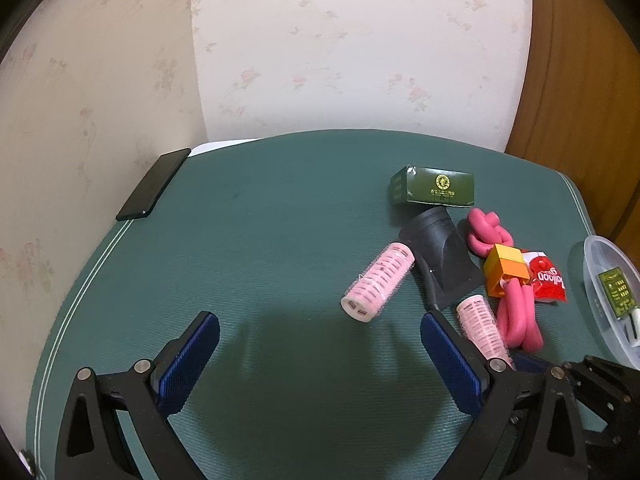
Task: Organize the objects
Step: 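Grasp a pink hair roller with the right tool while the left tool grasps another roller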
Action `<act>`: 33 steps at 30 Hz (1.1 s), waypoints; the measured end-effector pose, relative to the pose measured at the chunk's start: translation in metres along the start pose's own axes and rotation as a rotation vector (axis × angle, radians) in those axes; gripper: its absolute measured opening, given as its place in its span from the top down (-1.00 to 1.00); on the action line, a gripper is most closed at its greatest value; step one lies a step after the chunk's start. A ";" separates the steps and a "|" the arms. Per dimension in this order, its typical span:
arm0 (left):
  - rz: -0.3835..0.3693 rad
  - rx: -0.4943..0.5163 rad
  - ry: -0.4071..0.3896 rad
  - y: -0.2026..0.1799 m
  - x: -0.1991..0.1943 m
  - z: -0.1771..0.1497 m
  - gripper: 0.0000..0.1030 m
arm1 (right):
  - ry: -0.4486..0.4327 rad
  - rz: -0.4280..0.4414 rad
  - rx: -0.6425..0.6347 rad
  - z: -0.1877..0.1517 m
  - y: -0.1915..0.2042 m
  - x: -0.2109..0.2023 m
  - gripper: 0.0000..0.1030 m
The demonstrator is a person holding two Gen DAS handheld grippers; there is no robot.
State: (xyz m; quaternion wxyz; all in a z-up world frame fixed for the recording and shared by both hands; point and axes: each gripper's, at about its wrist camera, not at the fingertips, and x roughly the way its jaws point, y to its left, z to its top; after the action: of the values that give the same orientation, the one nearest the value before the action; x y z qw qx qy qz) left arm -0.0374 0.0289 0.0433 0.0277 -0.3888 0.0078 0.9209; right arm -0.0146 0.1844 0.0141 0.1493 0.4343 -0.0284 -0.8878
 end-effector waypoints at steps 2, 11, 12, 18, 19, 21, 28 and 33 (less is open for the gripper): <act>0.000 0.000 0.002 0.001 0.001 0.000 -0.99 | 0.008 -0.019 -0.007 0.002 0.000 0.005 0.33; 0.002 0.009 0.007 -0.002 0.002 -0.001 -0.99 | 0.024 -0.041 -0.011 0.007 -0.002 0.013 0.41; 0.002 0.010 0.007 -0.002 0.002 -0.001 -0.99 | 0.024 -0.041 -0.013 0.007 -0.002 0.013 0.41; 0.002 0.010 0.007 -0.002 0.002 -0.002 -0.99 | 0.024 -0.043 -0.012 0.010 0.000 0.015 0.42; 0.002 0.010 0.007 -0.003 0.002 -0.002 -0.99 | 0.024 -0.043 -0.012 0.010 0.000 0.015 0.43; 0.002 0.013 0.008 -0.003 0.003 -0.002 -0.99 | 0.023 -0.037 -0.006 0.012 -0.001 0.017 0.44; 0.007 0.018 0.016 -0.005 0.005 -0.004 -0.99 | 0.024 -0.013 -0.003 0.009 -0.002 0.012 0.44; 0.008 0.023 0.020 -0.005 0.007 -0.005 -0.99 | 0.026 -0.010 -0.004 0.006 -0.003 0.010 0.40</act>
State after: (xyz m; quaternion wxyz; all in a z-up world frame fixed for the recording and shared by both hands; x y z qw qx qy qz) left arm -0.0385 0.0342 0.0352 0.0285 -0.3976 0.0203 0.9169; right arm -0.0254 0.1844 0.0098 0.1461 0.4459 -0.0225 -0.8828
